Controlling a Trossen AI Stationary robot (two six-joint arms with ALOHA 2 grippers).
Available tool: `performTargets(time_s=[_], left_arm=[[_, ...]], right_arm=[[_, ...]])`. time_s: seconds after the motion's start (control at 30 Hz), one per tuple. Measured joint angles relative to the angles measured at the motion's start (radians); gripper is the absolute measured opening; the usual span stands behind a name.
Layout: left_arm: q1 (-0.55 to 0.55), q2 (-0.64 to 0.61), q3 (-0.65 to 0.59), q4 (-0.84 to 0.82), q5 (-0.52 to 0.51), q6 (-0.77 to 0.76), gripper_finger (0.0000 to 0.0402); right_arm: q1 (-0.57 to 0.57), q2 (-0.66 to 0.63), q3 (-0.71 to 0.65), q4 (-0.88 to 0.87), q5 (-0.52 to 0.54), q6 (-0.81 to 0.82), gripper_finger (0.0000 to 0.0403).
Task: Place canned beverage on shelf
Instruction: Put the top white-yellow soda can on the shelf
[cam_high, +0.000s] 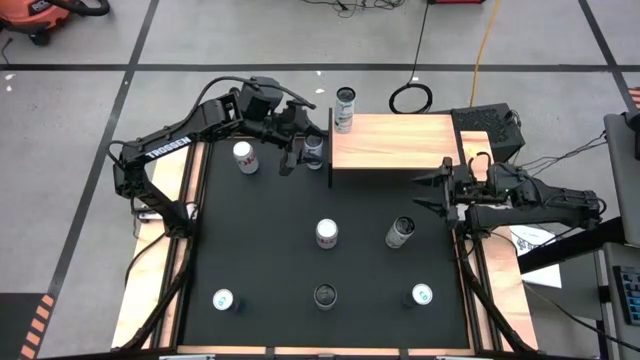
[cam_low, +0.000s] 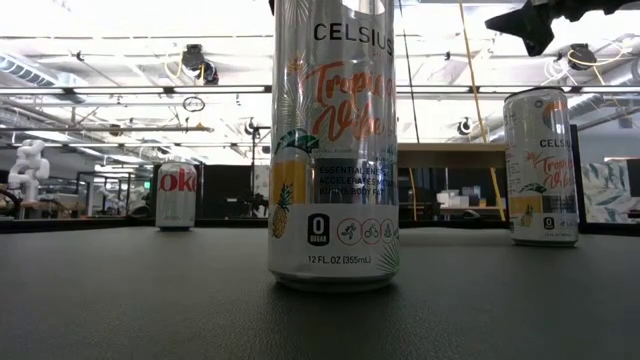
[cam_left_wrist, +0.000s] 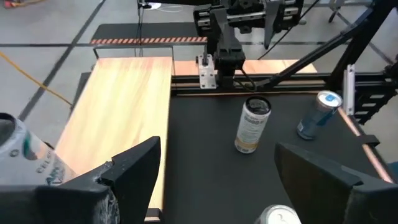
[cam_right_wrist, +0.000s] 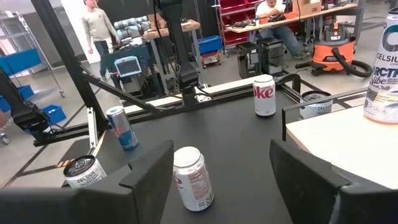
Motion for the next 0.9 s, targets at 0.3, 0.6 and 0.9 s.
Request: performTargets(time_s=[0.3,0.6,0.9], left_arm=[[0.000,0.000,0.000,0.002,-0.116,-0.034,0.0318],[0.000,0.000,0.000,0.014,-0.125,-0.076,0.0318],[0.000,0.000,0.000,0.012,-0.137,-0.077,0.0318]], right_arm=[[0.000,0.000,0.000,0.000,0.000,-0.004,0.0328],[0.000,0.012,0.000,0.038,-0.004,-0.002,0.0368],[0.001,0.060,0.000,-0.111,-0.110,0.125,0.0368]])
